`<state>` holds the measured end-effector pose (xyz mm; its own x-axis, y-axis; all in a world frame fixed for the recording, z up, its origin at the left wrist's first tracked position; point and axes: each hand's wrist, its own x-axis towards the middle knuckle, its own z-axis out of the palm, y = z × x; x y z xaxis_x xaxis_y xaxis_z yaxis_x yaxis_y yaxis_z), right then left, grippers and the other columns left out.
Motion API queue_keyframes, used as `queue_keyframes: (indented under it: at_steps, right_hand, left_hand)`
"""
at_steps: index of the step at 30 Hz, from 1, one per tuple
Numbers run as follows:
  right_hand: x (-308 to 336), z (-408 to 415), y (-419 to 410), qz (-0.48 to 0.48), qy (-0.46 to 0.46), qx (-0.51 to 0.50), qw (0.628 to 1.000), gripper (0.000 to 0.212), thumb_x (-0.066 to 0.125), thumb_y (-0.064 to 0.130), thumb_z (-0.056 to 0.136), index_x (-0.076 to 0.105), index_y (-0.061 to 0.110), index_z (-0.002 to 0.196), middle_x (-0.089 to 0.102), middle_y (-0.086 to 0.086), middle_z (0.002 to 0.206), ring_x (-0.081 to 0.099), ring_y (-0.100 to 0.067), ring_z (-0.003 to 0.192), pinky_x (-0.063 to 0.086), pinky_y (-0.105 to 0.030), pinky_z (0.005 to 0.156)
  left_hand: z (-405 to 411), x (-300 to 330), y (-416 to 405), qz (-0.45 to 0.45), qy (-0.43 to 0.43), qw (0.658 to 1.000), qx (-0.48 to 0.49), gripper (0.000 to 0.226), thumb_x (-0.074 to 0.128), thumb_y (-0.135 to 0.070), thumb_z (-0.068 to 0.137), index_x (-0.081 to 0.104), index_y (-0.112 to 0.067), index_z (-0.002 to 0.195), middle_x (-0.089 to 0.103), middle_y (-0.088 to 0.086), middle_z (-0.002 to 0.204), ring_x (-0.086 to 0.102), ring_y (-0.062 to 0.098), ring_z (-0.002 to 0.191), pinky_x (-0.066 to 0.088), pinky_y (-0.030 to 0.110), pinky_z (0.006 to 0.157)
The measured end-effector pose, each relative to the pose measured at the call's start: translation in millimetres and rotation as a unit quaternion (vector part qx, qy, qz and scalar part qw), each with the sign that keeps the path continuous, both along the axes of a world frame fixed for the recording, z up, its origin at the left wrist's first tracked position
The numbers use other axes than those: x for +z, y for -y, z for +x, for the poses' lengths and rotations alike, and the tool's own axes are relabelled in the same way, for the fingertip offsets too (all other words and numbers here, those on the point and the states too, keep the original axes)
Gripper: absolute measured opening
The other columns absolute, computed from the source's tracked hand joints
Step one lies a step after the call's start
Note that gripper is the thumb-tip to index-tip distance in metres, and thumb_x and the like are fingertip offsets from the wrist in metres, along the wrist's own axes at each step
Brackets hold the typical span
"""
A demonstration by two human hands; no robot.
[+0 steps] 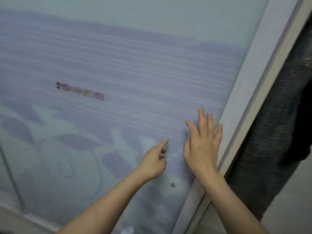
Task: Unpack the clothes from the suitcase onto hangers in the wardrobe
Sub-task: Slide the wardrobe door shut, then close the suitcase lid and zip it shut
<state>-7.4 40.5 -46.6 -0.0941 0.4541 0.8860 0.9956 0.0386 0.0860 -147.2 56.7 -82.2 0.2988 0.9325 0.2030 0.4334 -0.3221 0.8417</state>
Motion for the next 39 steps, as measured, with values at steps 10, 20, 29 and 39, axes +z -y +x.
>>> queue_keyframes:
  at_steps: [10, 20, 29, 39]
  right_hand:
    - [-97.2, -199.7, -37.9, -0.153, 0.008, 0.244, 0.958, 0.050, 0.035, 0.013, 0.068, 0.051, 0.014, 0.115, 0.036, -0.018, 0.146, 0.026, -0.028, 0.135, 0.014, -0.048, 0.107]
    - [-184.2, -384.2, -54.3, -0.307, 0.056, 0.397, 0.863, 0.054, 0.055, 0.006, 0.058, 0.056, 0.013, 0.112, 0.041, -0.019, 0.142, 0.030, -0.026, 0.130, 0.018, -0.047, 0.104]
    - [-227.4, -508.5, -53.1, -0.430, 0.080, 0.483, 0.759, 0.051, 0.062, -0.006, 0.062, 0.061, 0.007, 0.112, 0.041, -0.023, 0.141, 0.045, -0.032, 0.126, 0.028, -0.063, 0.099]
    - [-311.2, -580.7, -68.2, -0.547, 0.105, 0.543, 0.629, 0.044, 0.041, 0.009, 0.081, 0.054, 0.012, 0.123, 0.011, 0.002, 0.148, 0.034, -0.027, 0.134, 0.023, -0.052, 0.111]
  left_hand:
    - [-206.9, -69.9, 11.8, -0.096, 0.030, 0.971, 0.219, 0.051, 0.038, 0.010, 0.083, 0.053, -0.011, 0.127, 0.060, 0.010, 0.110, 0.060, 0.024, 0.099, 0.042, 0.018, 0.068]
    - [-435.1, -132.8, 81.1, -0.187, 0.064, 0.872, 0.448, 0.045, 0.038, 0.008, 0.088, 0.050, -0.007, 0.128, 0.058, 0.004, 0.103, 0.058, 0.022, 0.101, 0.046, 0.026, 0.075]
    - [-542.3, -178.5, 142.6, -0.231, 0.098, 0.766, 0.592, 0.041, 0.039, 0.008, 0.087, 0.053, -0.004, 0.124, 0.060, 0.005, 0.096, 0.061, 0.027, 0.098, 0.047, 0.034, 0.084]
    - [-559.2, -262.0, 154.8, -0.283, 0.127, 0.684, 0.660, 0.034, 0.043, 0.005, 0.091, 0.063, -0.008, 0.114, 0.064, 0.005, 0.096, 0.061, 0.017, 0.088, 0.044, 0.005, 0.063]
